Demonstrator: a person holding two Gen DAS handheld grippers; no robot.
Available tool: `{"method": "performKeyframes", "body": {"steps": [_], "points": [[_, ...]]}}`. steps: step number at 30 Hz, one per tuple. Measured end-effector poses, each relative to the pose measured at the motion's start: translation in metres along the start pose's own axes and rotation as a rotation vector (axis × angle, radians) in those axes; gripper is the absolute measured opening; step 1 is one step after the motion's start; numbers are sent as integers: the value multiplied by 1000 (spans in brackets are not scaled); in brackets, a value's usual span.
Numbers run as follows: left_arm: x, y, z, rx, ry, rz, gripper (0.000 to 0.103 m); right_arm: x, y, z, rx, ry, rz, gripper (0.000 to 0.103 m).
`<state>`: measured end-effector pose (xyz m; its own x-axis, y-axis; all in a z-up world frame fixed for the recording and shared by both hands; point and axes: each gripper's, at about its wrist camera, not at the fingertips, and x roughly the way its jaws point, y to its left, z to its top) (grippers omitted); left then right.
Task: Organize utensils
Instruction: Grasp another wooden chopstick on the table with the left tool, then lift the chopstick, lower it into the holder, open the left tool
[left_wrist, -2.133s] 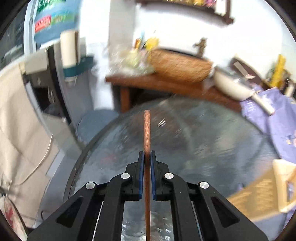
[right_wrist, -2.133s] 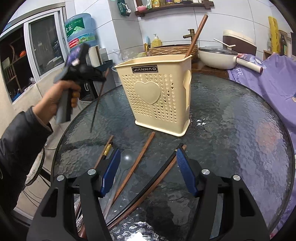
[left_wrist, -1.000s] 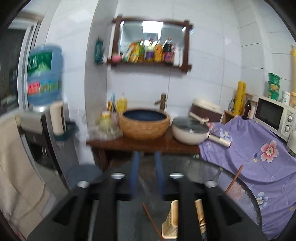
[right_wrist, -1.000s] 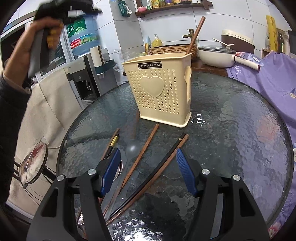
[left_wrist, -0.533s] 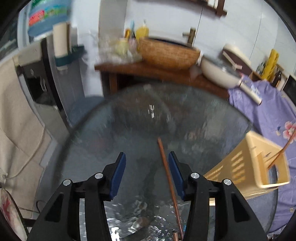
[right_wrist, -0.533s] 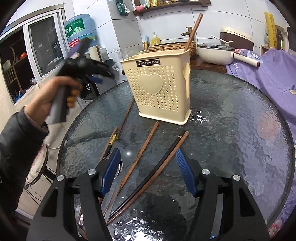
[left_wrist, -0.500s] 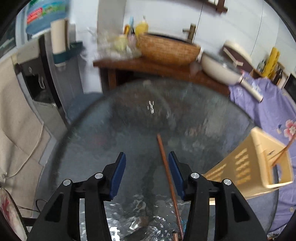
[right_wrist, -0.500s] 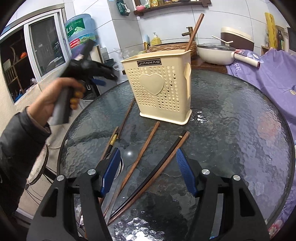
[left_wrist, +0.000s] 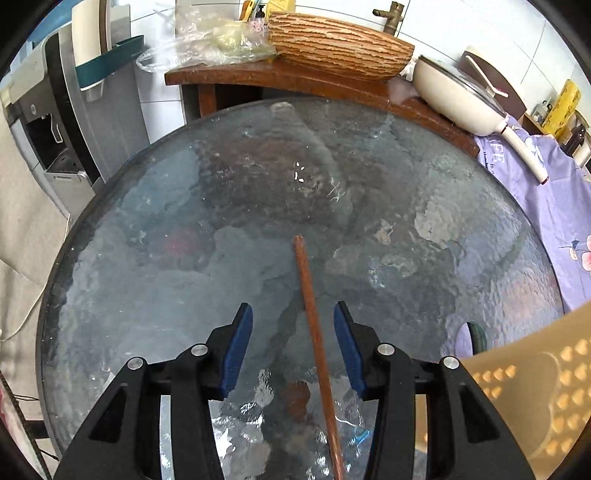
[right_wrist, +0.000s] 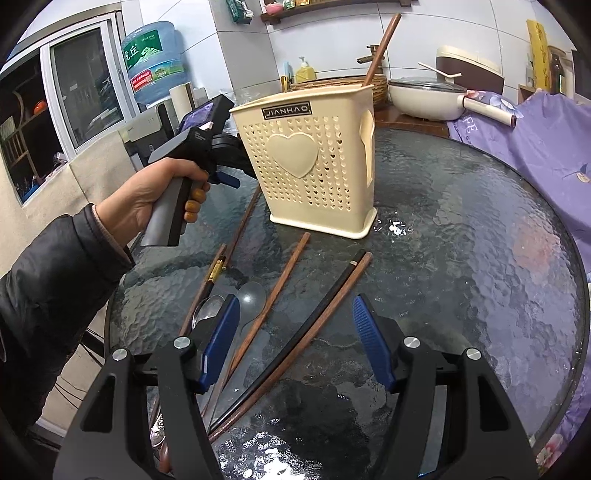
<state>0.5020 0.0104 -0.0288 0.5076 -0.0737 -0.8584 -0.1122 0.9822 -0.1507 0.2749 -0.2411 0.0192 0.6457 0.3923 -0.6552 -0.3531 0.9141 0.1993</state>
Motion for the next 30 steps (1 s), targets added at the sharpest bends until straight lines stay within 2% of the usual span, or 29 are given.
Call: {"method": "performKeyframes", "body": {"steps": [6,8,14,20,25,30], "points": [[9,-6,0,19,4,19,36,4,-1,1,-2,6,2,64],[10,-10,2,36,-3,46,26,4,-1,1,1,8,6,64],[12,-15,3,86,-27,117,9,4,-1,-1,5,8,19,64],[14,-11,4,58,-50,121,8,3,3,0,-5,-1,14,64],[13,-3,6,-9,-59,67,7,1,2,0,1,-4,3,64],[-10,0,9,-8,-136,54,7,-2,-1,-2,5,-12,9,64]]}}
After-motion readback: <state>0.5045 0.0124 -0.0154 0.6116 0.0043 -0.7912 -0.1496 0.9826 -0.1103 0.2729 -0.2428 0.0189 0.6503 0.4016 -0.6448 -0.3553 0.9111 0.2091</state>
